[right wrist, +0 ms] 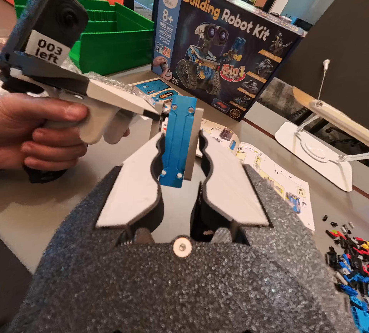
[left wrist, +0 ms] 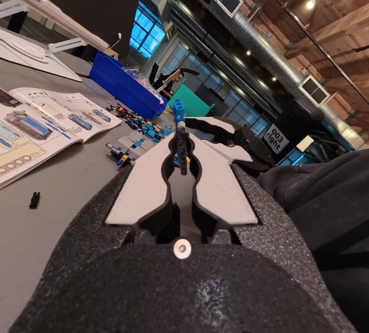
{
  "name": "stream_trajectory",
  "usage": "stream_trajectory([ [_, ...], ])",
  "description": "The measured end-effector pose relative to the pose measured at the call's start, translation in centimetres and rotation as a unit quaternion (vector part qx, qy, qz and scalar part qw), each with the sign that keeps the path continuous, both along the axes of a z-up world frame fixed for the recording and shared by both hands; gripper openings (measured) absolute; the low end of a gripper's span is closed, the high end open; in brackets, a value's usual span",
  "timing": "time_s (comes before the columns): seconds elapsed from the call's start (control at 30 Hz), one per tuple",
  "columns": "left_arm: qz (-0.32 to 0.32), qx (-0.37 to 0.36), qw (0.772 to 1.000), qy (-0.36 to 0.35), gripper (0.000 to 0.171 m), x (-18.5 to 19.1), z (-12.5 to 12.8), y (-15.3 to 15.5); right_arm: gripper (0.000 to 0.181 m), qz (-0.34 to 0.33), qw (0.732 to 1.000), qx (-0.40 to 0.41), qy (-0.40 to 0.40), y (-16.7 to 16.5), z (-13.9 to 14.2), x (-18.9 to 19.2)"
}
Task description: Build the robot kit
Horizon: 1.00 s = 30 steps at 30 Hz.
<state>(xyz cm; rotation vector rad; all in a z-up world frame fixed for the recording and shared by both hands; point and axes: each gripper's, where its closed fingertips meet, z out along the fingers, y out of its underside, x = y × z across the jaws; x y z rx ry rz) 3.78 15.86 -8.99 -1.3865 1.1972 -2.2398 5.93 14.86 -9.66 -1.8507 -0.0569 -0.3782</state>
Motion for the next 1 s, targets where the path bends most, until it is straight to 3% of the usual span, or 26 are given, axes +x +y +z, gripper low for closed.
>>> stream_trajectory([
  [0.23, -0.013, 0.081, 0.997, -0.010, 0.006, -0.4, -0.1, -0.8, 0.032, 0.039, 0.999, -0.006, -0.007, -0.5, -0.1, -0.4],
  [0.37, -0.026, 0.081, 0.996, -0.012, 0.006, -0.6, -0.1, -1.3, 0.033, 0.060, 0.998, 0.000, -0.018, -0.9, -0.2, -0.5],
  [0.6, -0.049, 0.080, 0.995, -0.016, 0.006, -0.9, 0.1, -1.9, 0.033, 0.158, 0.974, 0.028, 0.157, -1.6, -0.1, -1.2],
  [0.7, -0.057, 0.078, 0.995, -0.008, 0.006, -0.9, -0.1, -2.2, 0.033, 0.182, 0.963, 0.032, 0.196, -1.7, 0.1, -1.6],
  [0.9, -0.043, 0.063, 0.996, 0.035, 0.006, -0.2, -1.3, -0.9, 0.032, 0.102, 0.994, -0.026, 0.042, -1.9, -1.9, 0.2],
  [1.0, -0.005, 0.097, 0.992, 0.084, 0.006, 0.6, -3.1, 0.6, 0.032, 0.101, 0.982, -0.158, 0.000, -3.3, -6.5, 0.1],
])
